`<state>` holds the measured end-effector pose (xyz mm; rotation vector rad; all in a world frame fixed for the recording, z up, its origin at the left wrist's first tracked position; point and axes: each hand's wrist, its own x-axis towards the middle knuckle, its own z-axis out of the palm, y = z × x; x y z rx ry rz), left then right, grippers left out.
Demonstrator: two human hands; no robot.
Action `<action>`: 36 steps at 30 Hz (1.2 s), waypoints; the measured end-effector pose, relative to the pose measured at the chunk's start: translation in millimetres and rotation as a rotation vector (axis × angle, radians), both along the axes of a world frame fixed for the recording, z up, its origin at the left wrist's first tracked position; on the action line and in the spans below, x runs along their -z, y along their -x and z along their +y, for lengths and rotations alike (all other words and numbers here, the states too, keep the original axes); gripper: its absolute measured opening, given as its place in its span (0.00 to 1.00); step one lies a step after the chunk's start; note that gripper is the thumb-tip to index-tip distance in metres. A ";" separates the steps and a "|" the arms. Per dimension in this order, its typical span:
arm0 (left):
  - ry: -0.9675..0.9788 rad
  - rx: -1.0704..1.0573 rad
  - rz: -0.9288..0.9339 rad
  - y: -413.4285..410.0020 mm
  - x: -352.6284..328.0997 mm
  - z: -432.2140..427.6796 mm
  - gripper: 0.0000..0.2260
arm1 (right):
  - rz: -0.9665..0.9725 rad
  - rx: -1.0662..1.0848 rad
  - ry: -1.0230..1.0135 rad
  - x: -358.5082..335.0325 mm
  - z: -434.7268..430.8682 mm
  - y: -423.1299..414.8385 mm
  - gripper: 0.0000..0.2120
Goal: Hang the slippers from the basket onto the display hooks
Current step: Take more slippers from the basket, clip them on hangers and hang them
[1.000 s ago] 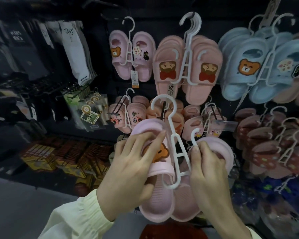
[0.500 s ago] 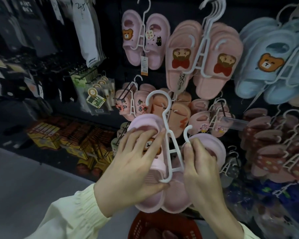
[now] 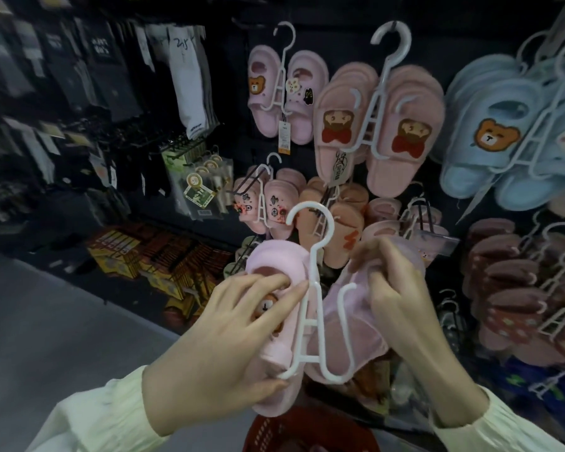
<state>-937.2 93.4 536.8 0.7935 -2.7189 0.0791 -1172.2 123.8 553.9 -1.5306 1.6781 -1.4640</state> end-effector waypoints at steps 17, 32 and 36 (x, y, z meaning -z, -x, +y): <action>0.065 -0.097 -0.085 -22.0 -3.1 55.8 0.48 | 0.168 -0.047 0.160 -24.8 11.0 -0.6 0.18; 0.023 -0.194 0.020 -34.3 7.6 47.0 0.46 | 0.398 -0.233 0.266 -15.9 5.8 -50.0 0.17; 0.035 -0.206 0.084 -44.0 9.6 27.9 0.47 | 0.538 -0.266 0.243 -7.9 -6.6 -71.2 0.10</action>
